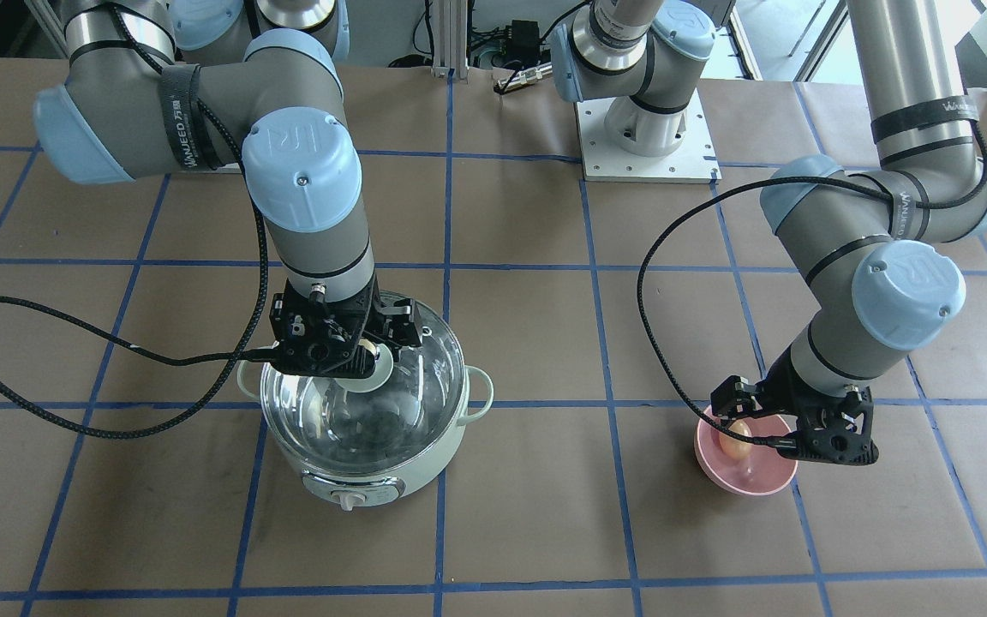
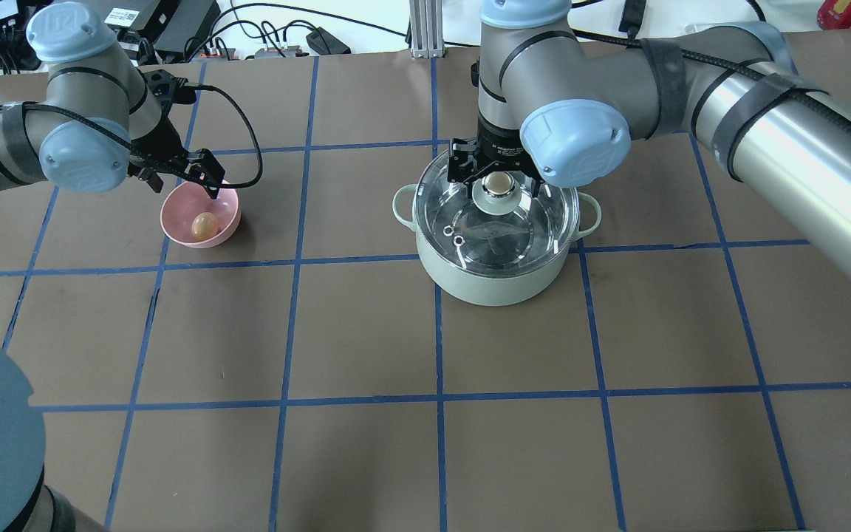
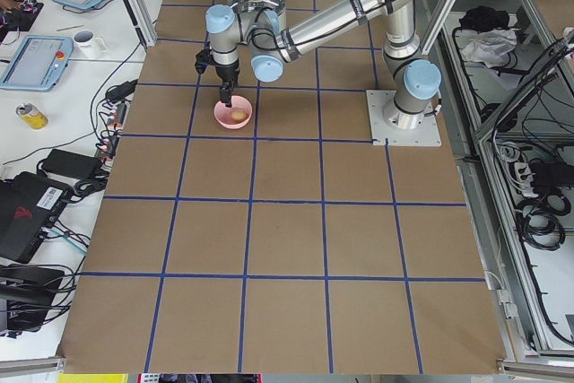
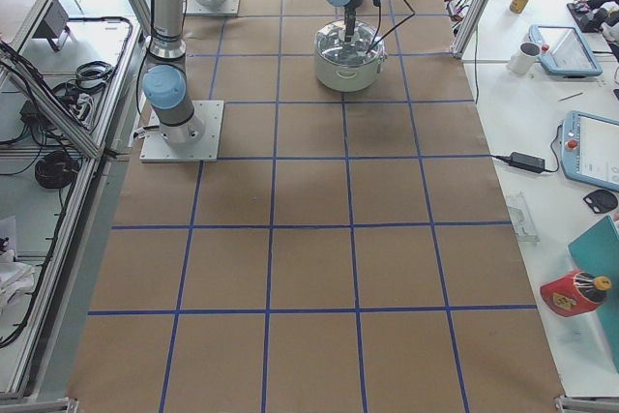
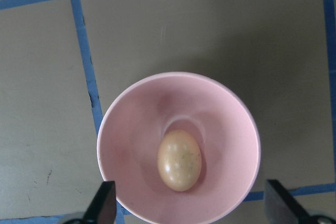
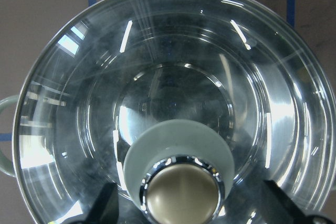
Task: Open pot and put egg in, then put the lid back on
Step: 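Grasp the lid knob with the right gripper while the left gripper grasps the egg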
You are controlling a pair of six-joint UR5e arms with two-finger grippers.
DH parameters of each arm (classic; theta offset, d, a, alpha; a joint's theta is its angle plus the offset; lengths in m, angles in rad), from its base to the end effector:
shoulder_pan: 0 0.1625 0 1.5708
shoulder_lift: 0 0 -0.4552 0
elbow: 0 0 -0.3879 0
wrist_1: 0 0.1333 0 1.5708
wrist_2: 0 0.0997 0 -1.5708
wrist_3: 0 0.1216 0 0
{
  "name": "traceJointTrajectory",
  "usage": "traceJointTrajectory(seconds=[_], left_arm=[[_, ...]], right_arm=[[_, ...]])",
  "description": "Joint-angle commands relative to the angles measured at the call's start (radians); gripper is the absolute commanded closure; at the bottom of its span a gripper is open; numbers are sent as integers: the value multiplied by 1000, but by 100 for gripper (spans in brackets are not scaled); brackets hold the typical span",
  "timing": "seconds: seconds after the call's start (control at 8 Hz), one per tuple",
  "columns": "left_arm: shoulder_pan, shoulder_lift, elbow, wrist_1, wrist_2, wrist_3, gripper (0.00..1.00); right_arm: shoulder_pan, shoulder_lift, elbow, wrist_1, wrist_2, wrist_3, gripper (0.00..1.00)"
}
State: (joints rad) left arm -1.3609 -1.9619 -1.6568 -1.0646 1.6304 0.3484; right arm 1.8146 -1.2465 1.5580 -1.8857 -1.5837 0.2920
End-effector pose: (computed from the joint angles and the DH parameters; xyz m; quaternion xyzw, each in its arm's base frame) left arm 0.0062 -0.6339 0.2868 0.0687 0.9971 -0.0058 0.0326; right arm 0.2761 -0.5644 0.3538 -0.0241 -0.9997 0.0033 0.0058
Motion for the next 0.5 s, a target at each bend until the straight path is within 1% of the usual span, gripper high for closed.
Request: traceJointTrajectory(seconds=[0.0, 0.38], left_arm=[[32, -52, -1, 8, -3, 32, 0], [36, -81, -23, 9, -9, 31, 0]], right_arm=[[0, 1, -1, -3, 8, -5, 32], [0, 1, -6, -3, 10, -1, 31]])
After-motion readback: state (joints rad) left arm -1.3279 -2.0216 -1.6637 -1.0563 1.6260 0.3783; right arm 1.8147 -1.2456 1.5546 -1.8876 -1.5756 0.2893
